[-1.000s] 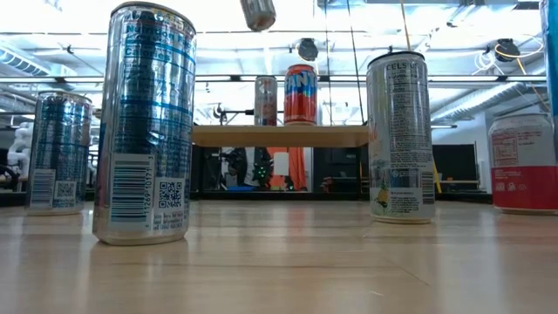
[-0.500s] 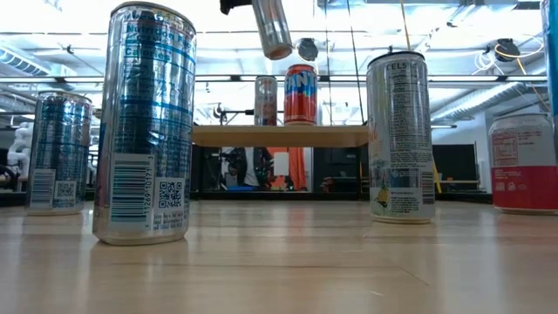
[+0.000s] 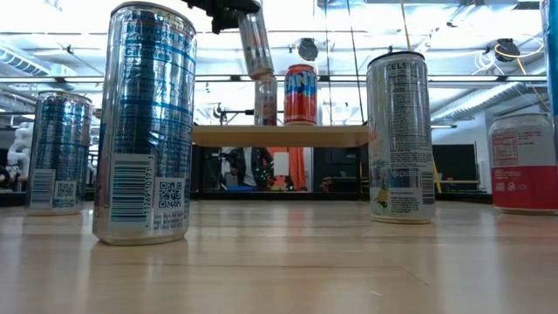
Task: Place canned beverage on shelf
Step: Put the left white and yellow soda can aligned with the other white and yellow soda can on the shelf
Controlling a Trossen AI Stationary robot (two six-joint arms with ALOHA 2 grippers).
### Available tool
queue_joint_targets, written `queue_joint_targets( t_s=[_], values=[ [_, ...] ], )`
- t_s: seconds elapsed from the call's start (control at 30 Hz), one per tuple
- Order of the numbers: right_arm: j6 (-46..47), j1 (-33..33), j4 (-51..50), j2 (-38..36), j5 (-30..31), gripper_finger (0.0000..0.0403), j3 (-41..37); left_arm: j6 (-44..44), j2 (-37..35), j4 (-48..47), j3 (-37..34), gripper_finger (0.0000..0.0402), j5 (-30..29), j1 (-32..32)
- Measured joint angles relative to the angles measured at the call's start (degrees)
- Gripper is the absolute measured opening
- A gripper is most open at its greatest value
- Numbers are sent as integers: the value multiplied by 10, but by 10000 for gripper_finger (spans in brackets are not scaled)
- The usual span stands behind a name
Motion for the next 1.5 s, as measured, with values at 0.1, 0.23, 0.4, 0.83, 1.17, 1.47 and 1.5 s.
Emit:
queue_joint_targets(
  t_s=[0.1, 0.23, 0.4, 0.83, 1.17, 1.47, 1.5],
  values=[
    [-3, 0, 0, 0, 3, 290, 0, 1, 11, -3, 0, 251, 9, 10],
    [-6, 0, 0, 0, 17, 290, 0, 29, 31, -3, 0, 251, 13, 13],
    [-6, 0, 0, 0, 16, 290, 0, 31, 58, -6, 0, 251, 13, 12],
    [-18, 0, 0, 0, 16, 290, 0, 32, 72, -32, 0, 251, 14, 12],
    [-19, 0, 0, 0, 17, 290, 0, 91, 71, -117, -2, 251, 33, 12],
    [-28, 0, 0, 0, 30, 290, 0, 99, 74, -44, -4, 252, 28, 13],
    [-28, 0, 0, 0, 30, 290, 0, 99, 75, -46, -4, 252, 27, 13]
  ],
)
